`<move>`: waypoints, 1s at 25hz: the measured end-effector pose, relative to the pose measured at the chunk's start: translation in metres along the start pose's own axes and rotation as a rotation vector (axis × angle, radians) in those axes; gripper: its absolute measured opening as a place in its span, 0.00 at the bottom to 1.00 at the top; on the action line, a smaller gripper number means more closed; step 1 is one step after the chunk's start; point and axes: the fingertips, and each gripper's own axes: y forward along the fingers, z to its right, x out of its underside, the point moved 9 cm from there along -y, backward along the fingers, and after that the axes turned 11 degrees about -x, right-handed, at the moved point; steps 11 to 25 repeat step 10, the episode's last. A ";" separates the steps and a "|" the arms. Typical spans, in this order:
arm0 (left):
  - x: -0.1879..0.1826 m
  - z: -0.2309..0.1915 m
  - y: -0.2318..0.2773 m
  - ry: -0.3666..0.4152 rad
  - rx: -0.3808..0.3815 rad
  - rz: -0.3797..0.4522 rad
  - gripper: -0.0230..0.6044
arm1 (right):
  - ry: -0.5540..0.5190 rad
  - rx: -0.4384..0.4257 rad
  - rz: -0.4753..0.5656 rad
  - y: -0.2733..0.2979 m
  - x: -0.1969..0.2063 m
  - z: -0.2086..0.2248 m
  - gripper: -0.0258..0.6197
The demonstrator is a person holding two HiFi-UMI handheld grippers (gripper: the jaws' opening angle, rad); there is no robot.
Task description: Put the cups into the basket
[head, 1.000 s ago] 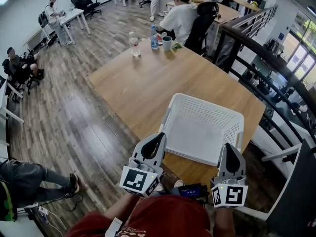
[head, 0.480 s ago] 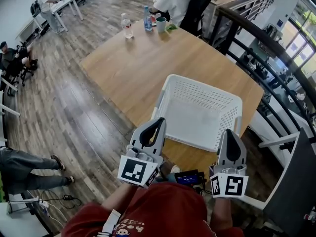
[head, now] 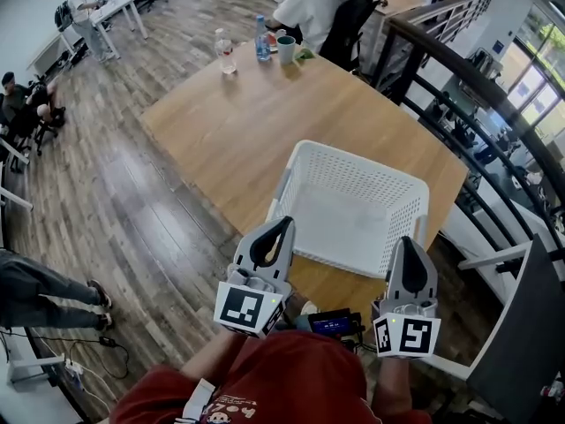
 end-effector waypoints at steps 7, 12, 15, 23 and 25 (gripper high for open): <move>-0.002 0.001 0.001 -0.001 0.004 0.002 0.05 | -0.005 0.008 -0.002 -0.002 -0.002 0.002 0.06; -0.004 0.000 0.001 0.004 -0.005 -0.007 0.05 | -0.006 0.009 0.000 -0.003 -0.003 0.002 0.06; -0.004 0.000 0.001 0.004 -0.005 -0.007 0.05 | -0.006 0.009 0.000 -0.003 -0.003 0.002 0.06; -0.004 0.000 0.001 0.004 -0.005 -0.007 0.05 | -0.006 0.009 0.000 -0.003 -0.003 0.002 0.06; -0.004 0.000 0.001 0.004 -0.005 -0.007 0.05 | -0.006 0.009 0.000 -0.003 -0.003 0.002 0.06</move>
